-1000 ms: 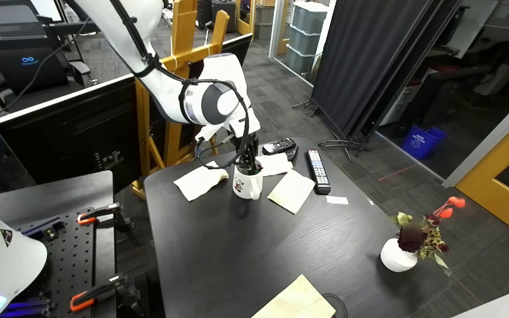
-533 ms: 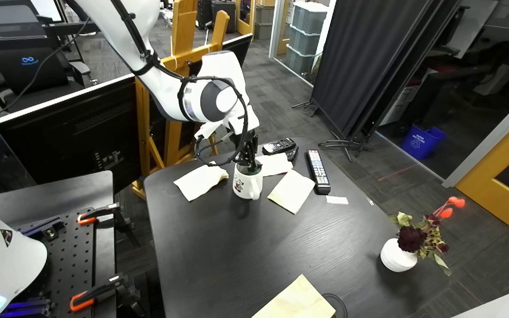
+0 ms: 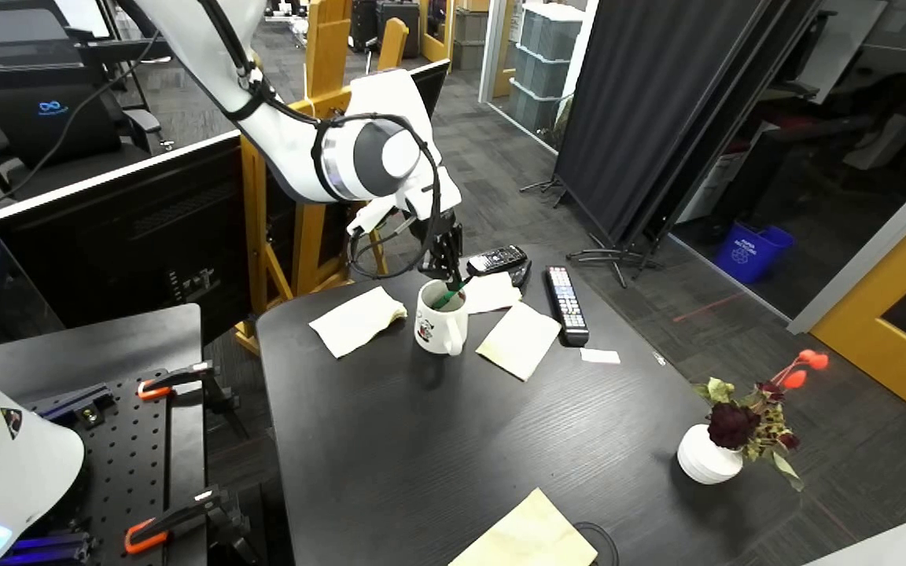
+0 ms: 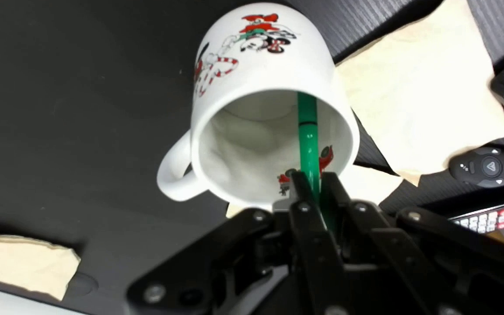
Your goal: Remove the pen from the mug and put it on the table
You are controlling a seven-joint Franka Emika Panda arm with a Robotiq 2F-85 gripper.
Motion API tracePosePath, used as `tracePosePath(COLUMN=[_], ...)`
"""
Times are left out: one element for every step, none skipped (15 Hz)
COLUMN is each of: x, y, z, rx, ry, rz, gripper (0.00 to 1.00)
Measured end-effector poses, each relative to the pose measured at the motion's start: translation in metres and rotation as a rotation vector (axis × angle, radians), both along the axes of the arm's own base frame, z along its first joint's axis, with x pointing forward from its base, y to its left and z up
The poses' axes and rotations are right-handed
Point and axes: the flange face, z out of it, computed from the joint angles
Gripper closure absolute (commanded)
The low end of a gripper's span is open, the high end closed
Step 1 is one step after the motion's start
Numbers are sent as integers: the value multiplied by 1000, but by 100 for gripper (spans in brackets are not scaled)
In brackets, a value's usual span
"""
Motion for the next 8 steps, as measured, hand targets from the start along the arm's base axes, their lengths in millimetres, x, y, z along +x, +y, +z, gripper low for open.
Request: tracePosePath(x=[0, -1, -1, -2, -4, -5, -7, -10], y=[1, 1, 2, 3, 3, 4, 4, 4], z=[4, 7, 10, 14, 17, 20, 24, 28], rx=[-5, -7, -11, -14, -17, -19, -22, -26], ry=[-11, -20, -30, -39, -48, -57, -66, -76], rz=[-2, -3, -6, -9, -11, -15, -21, -24], gripper=[97, 97, 97, 97, 97, 97, 97, 97])
